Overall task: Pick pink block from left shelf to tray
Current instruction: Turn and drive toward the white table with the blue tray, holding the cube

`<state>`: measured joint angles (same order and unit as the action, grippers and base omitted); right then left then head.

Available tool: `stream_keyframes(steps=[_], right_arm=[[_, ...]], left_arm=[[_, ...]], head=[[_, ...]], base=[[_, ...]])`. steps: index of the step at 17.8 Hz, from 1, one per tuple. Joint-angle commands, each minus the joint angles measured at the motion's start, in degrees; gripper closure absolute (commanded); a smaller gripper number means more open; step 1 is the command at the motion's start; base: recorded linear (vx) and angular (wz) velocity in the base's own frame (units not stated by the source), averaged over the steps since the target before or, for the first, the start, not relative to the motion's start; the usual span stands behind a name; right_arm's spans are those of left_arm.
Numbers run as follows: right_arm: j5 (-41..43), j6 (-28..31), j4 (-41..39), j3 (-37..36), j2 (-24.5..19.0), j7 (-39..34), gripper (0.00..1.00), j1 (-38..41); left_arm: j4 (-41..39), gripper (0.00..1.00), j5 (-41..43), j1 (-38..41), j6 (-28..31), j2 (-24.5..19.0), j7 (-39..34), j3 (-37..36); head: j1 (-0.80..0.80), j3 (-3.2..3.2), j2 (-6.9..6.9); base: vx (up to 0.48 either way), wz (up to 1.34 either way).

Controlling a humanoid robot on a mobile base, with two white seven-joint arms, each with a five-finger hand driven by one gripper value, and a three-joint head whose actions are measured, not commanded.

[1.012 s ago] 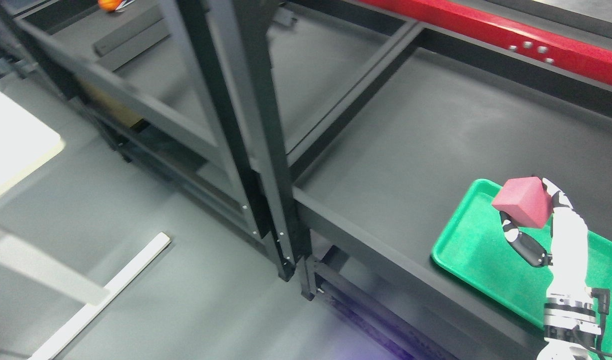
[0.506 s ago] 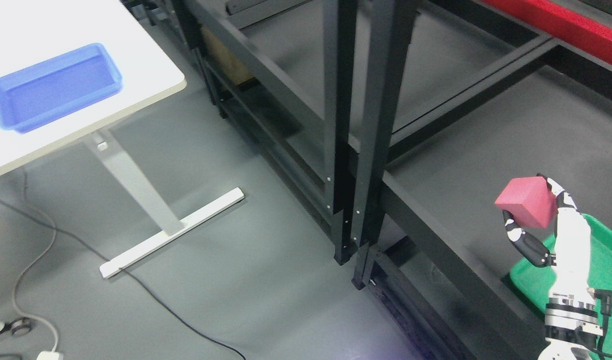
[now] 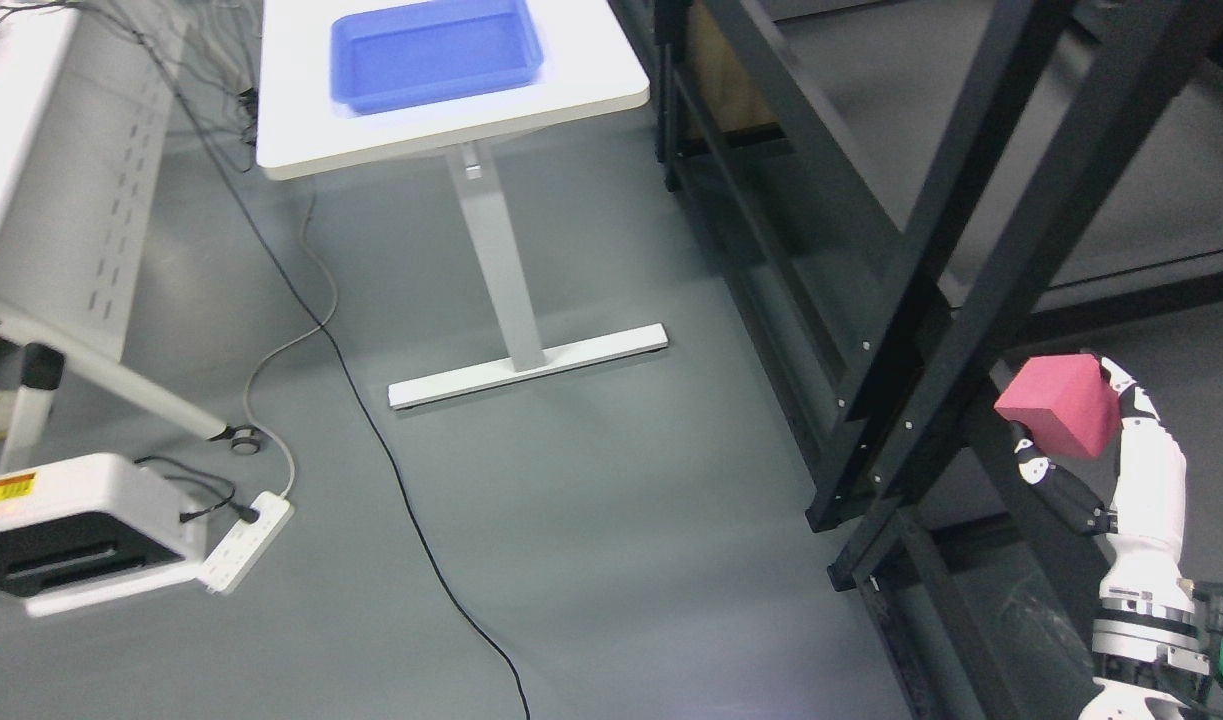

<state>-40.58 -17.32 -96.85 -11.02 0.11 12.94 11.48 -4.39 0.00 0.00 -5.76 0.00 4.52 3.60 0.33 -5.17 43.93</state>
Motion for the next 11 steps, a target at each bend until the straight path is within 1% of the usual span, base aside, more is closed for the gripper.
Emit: stream_keyframes(steps=[1,11], right_arm=[[0.15,0.00,-0.10,-0.40,0.89,-0.02,0.97,0.12],[0.51,0.00,-0.01,-0.14,0.89,-0.02,0.97,0.12]], left_arm=[[0.00,0.00,0.09,0.53,-0.04,-1.00,0.05,0.00],[0.00,0.00,0.09,0.53,-0.04,-1.00,0.05,0.00]], head=[[0.00,0.00,0.00],[0.00,0.00,0.00]], base=[[-0.114,0.66],[-0.102,0.64]])
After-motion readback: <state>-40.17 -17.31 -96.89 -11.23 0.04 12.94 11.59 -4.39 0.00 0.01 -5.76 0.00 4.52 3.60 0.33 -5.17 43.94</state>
